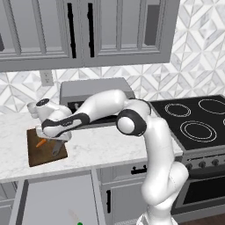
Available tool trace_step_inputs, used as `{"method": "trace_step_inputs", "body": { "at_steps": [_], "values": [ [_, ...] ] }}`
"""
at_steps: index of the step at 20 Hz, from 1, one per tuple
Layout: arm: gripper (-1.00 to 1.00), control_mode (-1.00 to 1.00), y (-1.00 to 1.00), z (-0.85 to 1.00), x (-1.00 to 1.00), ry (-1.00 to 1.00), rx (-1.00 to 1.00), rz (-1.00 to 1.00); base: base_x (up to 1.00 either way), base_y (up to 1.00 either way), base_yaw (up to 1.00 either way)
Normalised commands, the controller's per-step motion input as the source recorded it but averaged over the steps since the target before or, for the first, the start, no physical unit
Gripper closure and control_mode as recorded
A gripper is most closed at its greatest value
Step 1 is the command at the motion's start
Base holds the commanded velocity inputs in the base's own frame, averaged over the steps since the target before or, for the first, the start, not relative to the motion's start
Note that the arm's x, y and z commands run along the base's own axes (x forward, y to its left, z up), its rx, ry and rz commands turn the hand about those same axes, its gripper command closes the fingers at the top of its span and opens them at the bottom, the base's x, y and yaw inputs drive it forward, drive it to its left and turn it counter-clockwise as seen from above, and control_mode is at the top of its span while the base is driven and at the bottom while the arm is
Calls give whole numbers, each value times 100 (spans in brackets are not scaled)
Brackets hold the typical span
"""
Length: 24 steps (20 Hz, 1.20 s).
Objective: Place the appropriate cutting tool for cutting the carrot skin on the cutting board.
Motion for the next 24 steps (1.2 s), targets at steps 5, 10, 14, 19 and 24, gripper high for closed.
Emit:
{"method": "trace_step_inputs", "body": {
  "at_steps": [5,10,14,19,24],
  "values": [
    [-100,-100,-17,100,-94,-8,1,0,0,0,0],
    [-100,-100,-83,51,-100,0,0,8,0,0,0],
    [-100,-100,-100,29,-99,0,0,10,0,0,0],
    [-100,-100,-100,19,-100,0,0,18,0,0,0],
    [-100,-100,-100,49,-100,0,0,17,0,0,0]
  ]
}}
